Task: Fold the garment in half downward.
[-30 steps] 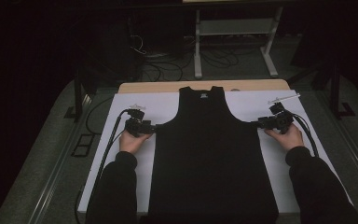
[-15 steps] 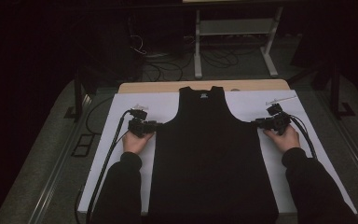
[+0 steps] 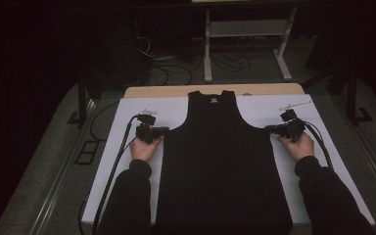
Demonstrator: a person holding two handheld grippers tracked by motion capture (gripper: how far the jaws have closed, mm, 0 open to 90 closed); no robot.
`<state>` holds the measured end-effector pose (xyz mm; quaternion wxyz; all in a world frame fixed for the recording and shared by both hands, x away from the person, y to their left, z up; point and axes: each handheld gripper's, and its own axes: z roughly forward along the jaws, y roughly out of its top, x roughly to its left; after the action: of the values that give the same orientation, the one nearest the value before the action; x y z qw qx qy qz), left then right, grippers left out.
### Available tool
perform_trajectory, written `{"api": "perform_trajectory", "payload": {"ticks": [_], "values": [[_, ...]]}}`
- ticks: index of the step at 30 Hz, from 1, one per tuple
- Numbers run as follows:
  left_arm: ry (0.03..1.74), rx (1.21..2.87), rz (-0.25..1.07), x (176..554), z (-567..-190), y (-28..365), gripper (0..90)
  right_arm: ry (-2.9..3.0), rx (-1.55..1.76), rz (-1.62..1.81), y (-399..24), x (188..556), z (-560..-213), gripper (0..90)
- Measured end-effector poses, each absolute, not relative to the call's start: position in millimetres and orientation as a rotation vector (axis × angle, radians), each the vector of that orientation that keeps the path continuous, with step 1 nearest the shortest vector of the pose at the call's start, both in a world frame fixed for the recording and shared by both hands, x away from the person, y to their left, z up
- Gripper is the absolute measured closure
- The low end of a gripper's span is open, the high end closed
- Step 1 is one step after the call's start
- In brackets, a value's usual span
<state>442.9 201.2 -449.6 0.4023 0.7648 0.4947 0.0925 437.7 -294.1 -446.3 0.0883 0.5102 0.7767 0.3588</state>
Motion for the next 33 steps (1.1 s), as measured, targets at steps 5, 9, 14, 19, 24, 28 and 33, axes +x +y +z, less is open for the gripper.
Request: {"api": "perform_trajectory", "payload": {"ticks": [5,9,14,19,24,28,33], "values": [[1.252,1.92,0.232,442.5,-447.1,202.5,87.1,2.316,1.523,1.077,-295.7,437.0,-445.5,86.0],[1.26,1.905,0.22,442.2,-444.4,203.9,87.2,2.329,1.525,1.094,-296.2,435.8,-444.9,86.4],[1.259,1.889,0.207,440.5,-440.5,205.9,87.3,2.33,1.526,1.135,-299.1,434.5,-444.0,86.5],[1.259,1.873,0.2,439.6,-436.7,207.6,87.4,2.315,1.544,1.169,-300.8,432.4,-442.0,86.5],[1.242,1.865,0.181,437.5,-432.9,209.0,87.4,2.308,1.534,1.204,-301.6,430.2,-438.2,86.5],[1.24,1.854,0.15,436.2,-430.0,210.3,87.4,2.303,1.544,1.225,-301.1,428.9,-437.0,86.5],[1.229,1.839,0.15,433.2,-425.0,210.9,87.4,2.297,1.546,1.262,-301.0,425.8,-435.4,86.5]]}}
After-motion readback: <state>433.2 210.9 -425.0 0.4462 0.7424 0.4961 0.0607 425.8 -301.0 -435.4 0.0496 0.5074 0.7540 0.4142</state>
